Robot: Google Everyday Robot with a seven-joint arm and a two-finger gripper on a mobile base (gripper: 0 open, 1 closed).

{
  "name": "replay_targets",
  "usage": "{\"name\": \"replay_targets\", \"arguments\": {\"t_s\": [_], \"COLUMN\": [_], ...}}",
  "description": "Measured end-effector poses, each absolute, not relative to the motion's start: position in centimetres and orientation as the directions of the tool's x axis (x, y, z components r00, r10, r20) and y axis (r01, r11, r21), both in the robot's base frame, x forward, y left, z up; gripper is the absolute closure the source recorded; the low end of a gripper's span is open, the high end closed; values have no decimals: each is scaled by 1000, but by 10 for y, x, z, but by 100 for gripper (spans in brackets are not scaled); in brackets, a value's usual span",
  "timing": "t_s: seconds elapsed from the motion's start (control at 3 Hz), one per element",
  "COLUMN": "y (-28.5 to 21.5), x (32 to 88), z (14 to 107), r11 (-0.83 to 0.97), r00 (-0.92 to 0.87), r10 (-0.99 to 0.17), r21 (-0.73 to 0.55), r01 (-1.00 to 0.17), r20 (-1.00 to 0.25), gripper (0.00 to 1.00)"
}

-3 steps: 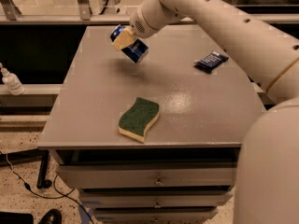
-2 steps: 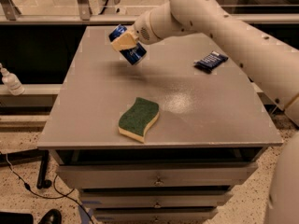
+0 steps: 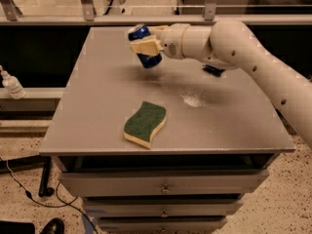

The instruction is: Place pepsi can upright

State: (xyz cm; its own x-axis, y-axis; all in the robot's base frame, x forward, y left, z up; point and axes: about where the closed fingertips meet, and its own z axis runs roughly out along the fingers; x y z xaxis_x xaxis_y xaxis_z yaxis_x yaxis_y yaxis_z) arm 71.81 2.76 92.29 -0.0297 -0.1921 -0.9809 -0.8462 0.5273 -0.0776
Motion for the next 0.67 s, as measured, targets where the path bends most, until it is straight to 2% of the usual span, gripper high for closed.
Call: {"name": "replay_targets", "arguments": {"t_s": [0.33, 0.67], "y": [9, 10], "x": [703, 700], "z": [924, 928], "r11": [508, 502], "r00": [53, 84], "r10": [-124, -124], "r21": [-110, -135], "r01": [-854, -854], "r20": [-991, -989], "gripper": [100, 100]}}
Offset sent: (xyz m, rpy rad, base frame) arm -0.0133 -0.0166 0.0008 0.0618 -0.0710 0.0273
